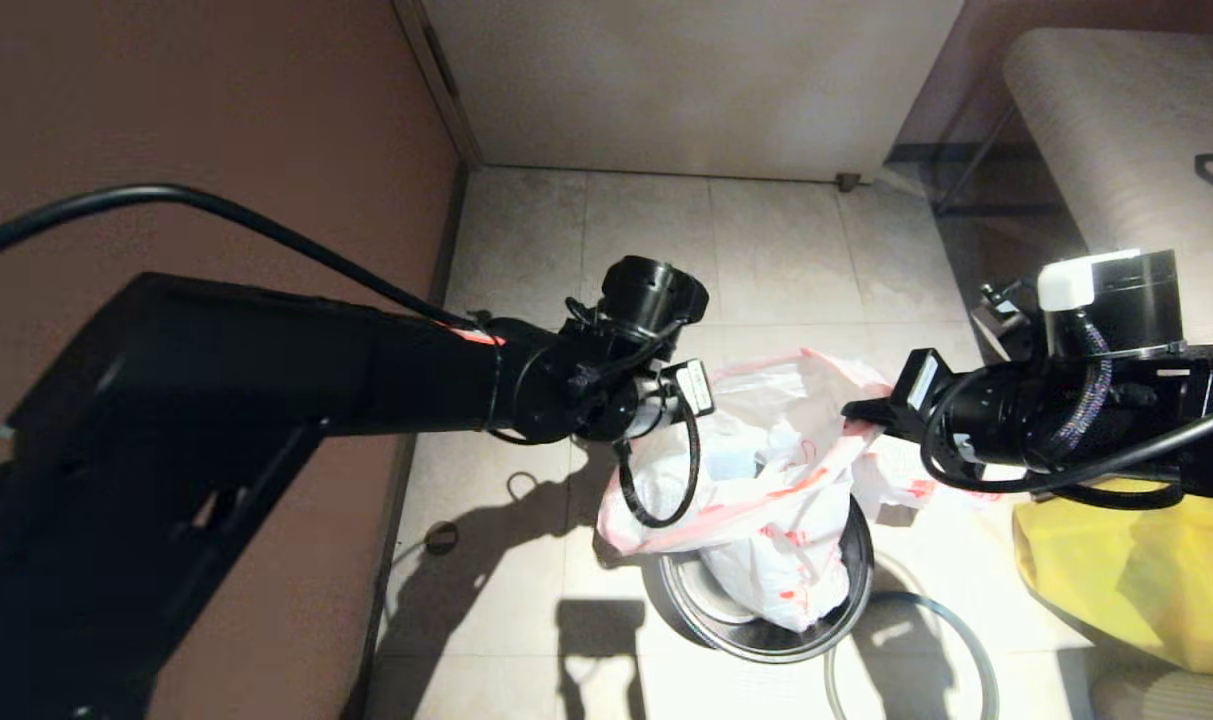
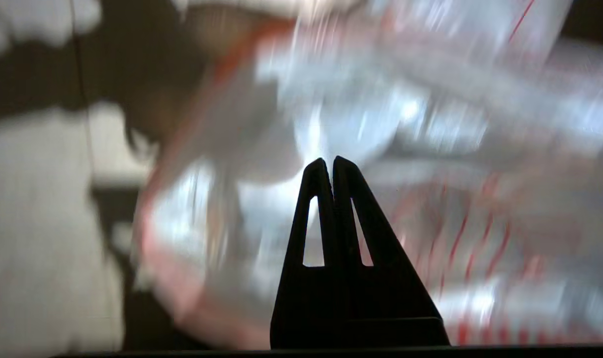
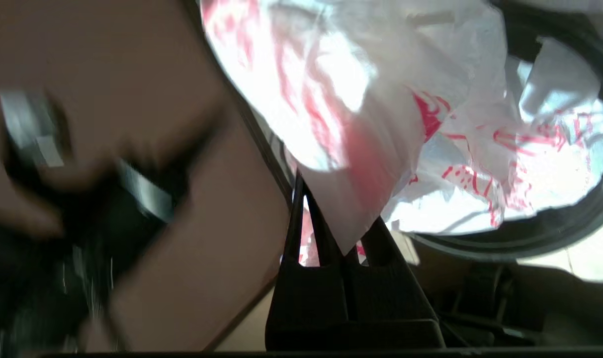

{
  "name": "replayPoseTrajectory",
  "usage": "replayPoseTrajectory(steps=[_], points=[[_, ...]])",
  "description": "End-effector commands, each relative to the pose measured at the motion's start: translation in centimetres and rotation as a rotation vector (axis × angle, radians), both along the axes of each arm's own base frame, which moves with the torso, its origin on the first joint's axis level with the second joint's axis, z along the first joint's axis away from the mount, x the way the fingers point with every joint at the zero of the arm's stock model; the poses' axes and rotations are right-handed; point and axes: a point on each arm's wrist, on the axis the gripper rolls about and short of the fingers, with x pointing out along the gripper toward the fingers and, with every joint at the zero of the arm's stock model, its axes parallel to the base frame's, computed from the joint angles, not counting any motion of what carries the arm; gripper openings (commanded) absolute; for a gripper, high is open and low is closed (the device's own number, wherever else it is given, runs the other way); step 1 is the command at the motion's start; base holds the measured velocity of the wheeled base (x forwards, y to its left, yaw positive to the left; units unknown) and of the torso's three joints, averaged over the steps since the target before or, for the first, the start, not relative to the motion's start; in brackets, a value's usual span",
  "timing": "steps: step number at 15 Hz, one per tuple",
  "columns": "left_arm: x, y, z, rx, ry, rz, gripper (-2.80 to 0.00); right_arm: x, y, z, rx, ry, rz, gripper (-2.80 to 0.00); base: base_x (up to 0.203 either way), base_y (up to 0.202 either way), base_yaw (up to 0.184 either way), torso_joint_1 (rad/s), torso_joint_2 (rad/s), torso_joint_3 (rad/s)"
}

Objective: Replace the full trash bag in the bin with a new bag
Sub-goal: Put the new garbage bag on the trash can

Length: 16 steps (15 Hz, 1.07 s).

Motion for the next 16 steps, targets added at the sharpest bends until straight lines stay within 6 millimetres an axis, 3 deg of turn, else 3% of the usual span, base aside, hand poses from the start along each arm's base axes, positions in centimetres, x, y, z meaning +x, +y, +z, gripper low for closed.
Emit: replayPoseTrajectory(steps=[1, 4, 6, 9, 14, 16], points=[[-4.1, 2.5, 0.9, -0.017, 0.177, 0.076, -2.80, 0.5, 0.2, -0.7, 0.003, 0.018, -0.011, -2.80, 0.000, 0.000, 0.000, 0.000, 0.00, 0.000], [-5.9, 3.7, -2.8, 0.020, 0.385, 0.084, -2.80, 1.0, 0.1, -1.0, 0.004, 0.029, -0.033, -2.80, 0.000, 0.000, 0.000, 0.000, 0.00, 0.000], [-6.1, 3.9, -4.6, 0.009, 0.433, 0.089, -2.80, 1.1, 0.1, -0.8, 0.007, 0.024, -0.033, -2.80, 0.000, 0.000, 0.000, 0.000, 0.00, 0.000], [-5.5, 4.0, -5.5, -0.107, 0.411, 0.042, -2.80, 1.0, 0.1, -0.8, 0.007, 0.022, -0.033, -2.80, 0.000, 0.000, 0.000, 0.000, 0.00, 0.000], [-3.9, 5.3, -6.9, -0.182, 0.431, 0.131, -2.80, 0.9, 0.1, -0.7, 0.010, 0.021, -0.031, -2.80, 0.000, 0.000, 0.000, 0.000, 0.00, 0.000], [-4.2, 5.5, -6.1, -0.199, 0.430, 0.117, -2.80, 0.9, 0.1, -0.6, 0.011, 0.018, -0.032, -2.80, 0.000, 0.000, 0.000, 0.000, 0.00, 0.000]])
